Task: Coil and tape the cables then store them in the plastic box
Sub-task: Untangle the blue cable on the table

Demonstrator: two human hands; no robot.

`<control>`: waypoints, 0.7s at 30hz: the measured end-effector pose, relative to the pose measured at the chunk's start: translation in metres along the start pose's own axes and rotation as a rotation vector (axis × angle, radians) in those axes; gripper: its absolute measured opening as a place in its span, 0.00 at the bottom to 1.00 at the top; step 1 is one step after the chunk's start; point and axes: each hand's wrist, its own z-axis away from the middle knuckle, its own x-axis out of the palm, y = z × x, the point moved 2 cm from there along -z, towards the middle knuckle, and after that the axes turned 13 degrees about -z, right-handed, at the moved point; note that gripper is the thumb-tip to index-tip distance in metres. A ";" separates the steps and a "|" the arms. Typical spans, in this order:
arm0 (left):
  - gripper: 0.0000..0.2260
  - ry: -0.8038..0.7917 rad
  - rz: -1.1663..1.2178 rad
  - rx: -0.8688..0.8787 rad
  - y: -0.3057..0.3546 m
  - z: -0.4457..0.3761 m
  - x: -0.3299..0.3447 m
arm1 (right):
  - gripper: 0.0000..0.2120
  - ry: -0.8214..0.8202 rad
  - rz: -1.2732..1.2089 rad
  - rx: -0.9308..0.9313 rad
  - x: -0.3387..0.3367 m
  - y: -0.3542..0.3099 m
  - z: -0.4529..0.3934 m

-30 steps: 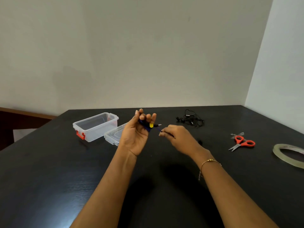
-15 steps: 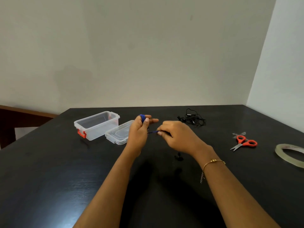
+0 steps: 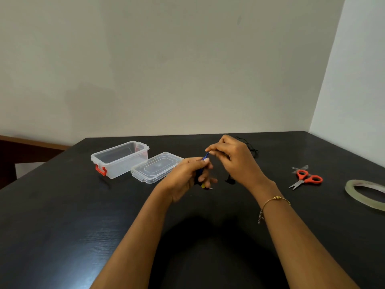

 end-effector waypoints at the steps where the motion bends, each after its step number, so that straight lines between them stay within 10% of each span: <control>1: 0.12 0.002 0.077 0.013 0.002 0.001 -0.001 | 0.08 0.000 -0.021 0.014 0.000 0.001 0.000; 10: 0.12 0.146 0.698 0.132 0.007 0.002 -0.010 | 0.07 -0.237 -0.203 0.278 0.026 0.005 0.012; 21: 0.11 0.435 0.757 0.234 0.000 -0.007 -0.018 | 0.09 -0.268 -0.575 0.582 0.051 0.001 0.018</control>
